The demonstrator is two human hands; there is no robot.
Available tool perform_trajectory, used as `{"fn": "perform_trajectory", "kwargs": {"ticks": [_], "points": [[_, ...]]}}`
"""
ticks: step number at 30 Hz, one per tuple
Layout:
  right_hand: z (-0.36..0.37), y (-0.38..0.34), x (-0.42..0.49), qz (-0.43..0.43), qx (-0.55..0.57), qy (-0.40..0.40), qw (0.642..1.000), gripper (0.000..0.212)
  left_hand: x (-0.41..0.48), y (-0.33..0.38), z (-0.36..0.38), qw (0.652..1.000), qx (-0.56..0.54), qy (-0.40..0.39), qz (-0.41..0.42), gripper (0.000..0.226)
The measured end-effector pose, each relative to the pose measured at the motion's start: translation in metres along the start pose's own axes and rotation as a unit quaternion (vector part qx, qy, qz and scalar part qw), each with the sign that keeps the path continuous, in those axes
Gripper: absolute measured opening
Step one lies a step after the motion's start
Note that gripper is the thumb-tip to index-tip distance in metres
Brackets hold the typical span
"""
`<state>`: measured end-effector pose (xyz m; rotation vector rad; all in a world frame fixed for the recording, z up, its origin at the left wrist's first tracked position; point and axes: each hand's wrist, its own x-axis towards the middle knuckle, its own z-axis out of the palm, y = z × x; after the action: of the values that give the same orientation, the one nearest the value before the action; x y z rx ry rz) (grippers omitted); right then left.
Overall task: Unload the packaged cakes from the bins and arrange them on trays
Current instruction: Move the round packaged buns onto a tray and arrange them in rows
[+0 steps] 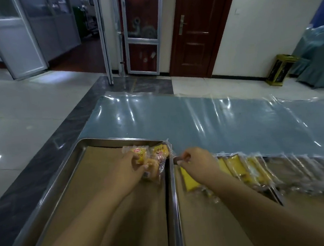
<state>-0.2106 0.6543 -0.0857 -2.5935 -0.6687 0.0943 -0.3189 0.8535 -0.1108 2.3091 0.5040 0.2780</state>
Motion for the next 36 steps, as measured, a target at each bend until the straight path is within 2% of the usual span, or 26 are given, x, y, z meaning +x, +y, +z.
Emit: {"fn": "perform_trajectory", "kwargs": {"ticks": [4,9,15,20,28,36], "points": [[-0.036,0.03,-0.056,-0.043,-0.039,-0.022,0.998,0.02,-0.052,0.047,0.011,0.996,0.043,-0.003,0.077,0.016],[-0.088,0.083,-0.133,-0.083,-0.091,-0.021,0.992,0.021,-0.116,0.105,0.044,0.983,0.125,-0.019,0.135,0.021],[-0.16,0.161,-0.226,-0.101,-0.155,-0.019,0.983,0.028,-0.189,0.185,0.104,0.963,0.179,-0.036,0.199,0.033],[-0.226,0.227,-0.291,-0.08,-0.173,-0.001,0.982,0.035,-0.233,0.262,0.15,0.939,0.221,-0.06,0.256,0.035],[-0.313,0.313,-0.338,-0.038,-0.186,0.059,0.98,0.028,-0.251,0.388,0.21,0.91,0.203,-0.045,0.358,0.034],[-0.39,0.402,-0.34,-0.001,-0.187,0.097,0.978,0.024,-0.22,0.495,0.277,0.898,0.119,-0.061,0.42,0.034]]}}
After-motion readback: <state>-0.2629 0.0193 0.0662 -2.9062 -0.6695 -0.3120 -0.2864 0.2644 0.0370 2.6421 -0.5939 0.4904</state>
